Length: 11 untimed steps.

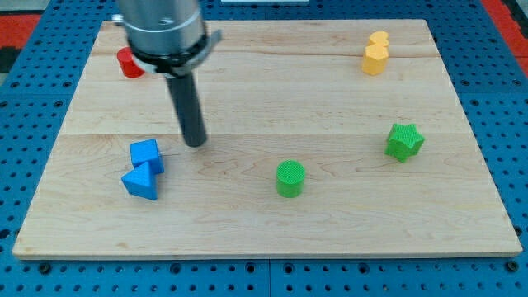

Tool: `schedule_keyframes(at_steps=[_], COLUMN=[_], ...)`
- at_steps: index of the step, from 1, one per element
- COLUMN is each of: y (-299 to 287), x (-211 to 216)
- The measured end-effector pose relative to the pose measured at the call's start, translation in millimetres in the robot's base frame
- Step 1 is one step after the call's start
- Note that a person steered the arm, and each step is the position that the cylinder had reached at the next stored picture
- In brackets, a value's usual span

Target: Push the green circle to the green star

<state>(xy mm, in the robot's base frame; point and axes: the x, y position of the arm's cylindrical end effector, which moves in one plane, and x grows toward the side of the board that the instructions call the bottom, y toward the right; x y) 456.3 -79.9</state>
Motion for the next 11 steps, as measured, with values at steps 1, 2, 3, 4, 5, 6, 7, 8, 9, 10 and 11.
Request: schedule_keyframes(at_steps=[1,2,3,4,5,6,7,8,9,10,11], y=[27,36,83,131,175,197,221,227,230,215,209], x=[33,68,71,71,71,79,76,66,61,78,76])
